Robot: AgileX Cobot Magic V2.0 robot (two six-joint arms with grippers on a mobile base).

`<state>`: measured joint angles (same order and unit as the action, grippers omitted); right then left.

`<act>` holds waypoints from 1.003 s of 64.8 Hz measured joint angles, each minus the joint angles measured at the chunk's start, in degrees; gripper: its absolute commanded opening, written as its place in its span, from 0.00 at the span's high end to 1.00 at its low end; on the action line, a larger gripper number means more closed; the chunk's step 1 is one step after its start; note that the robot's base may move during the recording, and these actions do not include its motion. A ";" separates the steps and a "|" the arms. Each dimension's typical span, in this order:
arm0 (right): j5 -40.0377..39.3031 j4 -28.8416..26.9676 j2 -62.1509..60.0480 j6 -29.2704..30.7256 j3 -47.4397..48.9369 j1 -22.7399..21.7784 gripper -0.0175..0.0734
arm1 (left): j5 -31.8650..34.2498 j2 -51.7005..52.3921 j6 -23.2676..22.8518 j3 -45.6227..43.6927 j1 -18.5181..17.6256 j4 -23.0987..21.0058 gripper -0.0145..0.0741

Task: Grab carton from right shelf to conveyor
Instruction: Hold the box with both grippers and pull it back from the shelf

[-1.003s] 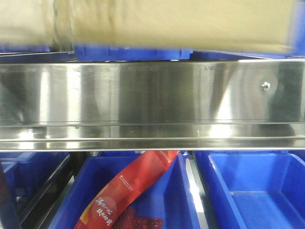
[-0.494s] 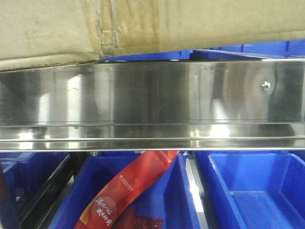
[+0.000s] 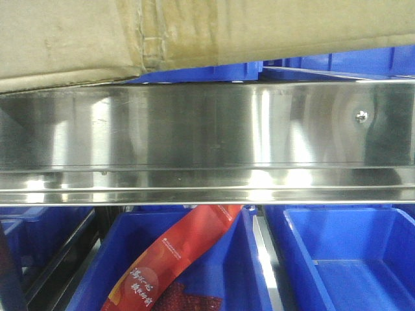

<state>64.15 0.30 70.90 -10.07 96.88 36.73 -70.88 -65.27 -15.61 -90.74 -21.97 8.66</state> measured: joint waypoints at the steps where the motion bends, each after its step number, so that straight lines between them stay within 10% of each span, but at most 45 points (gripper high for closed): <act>1: 0.00 0.00 0.00 0.00 0.00 0.00 0.88 | 0.00 0.00 0.00 0.00 0.00 0.00 0.84; 65: -0.31 0.00 0.00 0.11 0.00 0.00 0.88 | 0.38 0.11 0.00 0.00 0.00 0.12 0.84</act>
<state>63.84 0.30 70.90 -9.96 96.88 36.73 -70.49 -65.16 -15.61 -90.74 -21.97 8.78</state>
